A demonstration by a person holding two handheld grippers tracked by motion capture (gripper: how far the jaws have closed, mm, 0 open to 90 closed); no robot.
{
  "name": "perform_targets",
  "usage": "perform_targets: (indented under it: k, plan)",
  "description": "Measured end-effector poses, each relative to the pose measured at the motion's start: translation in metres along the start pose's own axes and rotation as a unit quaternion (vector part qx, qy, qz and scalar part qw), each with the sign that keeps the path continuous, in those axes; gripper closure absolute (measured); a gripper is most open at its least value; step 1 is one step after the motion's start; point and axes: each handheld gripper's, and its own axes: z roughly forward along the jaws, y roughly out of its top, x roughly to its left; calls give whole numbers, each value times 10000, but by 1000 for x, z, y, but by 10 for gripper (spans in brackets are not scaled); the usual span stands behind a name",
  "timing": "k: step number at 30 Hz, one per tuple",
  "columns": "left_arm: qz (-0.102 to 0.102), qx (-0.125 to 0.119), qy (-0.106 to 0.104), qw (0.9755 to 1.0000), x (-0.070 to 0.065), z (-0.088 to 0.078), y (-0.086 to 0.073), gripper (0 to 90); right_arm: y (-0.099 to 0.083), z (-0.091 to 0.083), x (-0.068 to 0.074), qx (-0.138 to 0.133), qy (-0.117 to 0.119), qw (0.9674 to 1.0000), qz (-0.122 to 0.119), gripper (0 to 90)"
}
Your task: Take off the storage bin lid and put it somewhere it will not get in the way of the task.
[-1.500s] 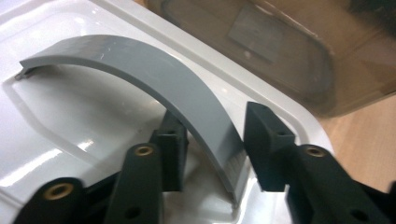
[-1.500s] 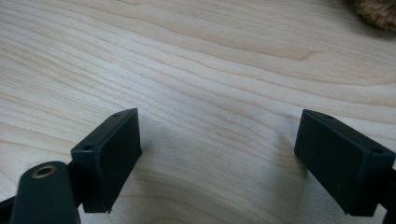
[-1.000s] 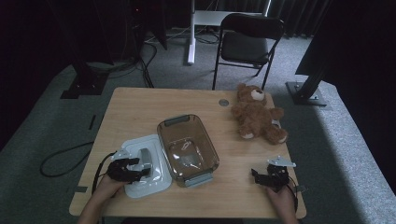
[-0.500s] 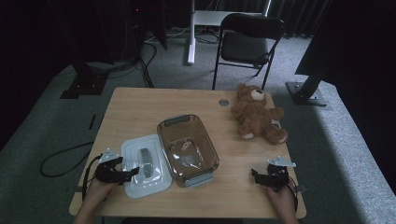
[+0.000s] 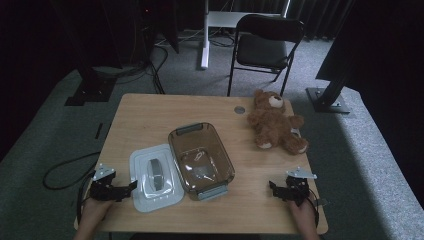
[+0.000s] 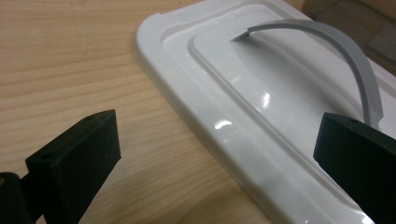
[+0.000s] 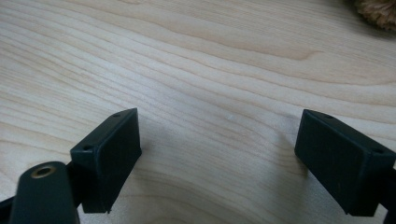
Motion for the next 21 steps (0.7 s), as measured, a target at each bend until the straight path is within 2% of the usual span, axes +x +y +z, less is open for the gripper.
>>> perform_targets:
  k: [1, 2, 3, 4, 6, 9, 11, 18, 21]
  plan:
    - [0, 0, 0, 10000, 0, 0, 0, 14, 0, 0, 0, 0, 0, 10000, 0, 133]
    - [80, 98, 153, 9998, 1, -1, -3, 14, 0, 0, 0, -4, 23, 10000, 6, 125]
    - [74, 115, 230, 9996, 3, -2, -5, 14, 0, -1, -2, -32, 91, 9999, 73, 126]
    - [74, 115, 230, 9996, 3, -2, -5, 14, 0, -2, -3, -74, 118, 9998, 118, 126]
    - [-42, 95, 274, 9996, 8, -4, -9, 14, 0, -5, -5, -210, 112, 9995, 199, 127]
    - [-61, 75, 418, 9991, 10, -6, -12, 14, 2, -11, -7, -309, -59, 9993, 216, 130]
    - [-145, 98, 495, 9986, 12, -6, -14, 14, 5, -15, -8, -346, -146, 9991, 217, 131]
    - [-191, 242, 771, 9965, 14, -3, -17, 14, 21, -21, -11, -488, -275, 9981, 252, 130]
    - [-196, 409, 911, 9948, 14, 1, -19, 14, 31, -22, -11, -558, -262, 9978, 241, 129]
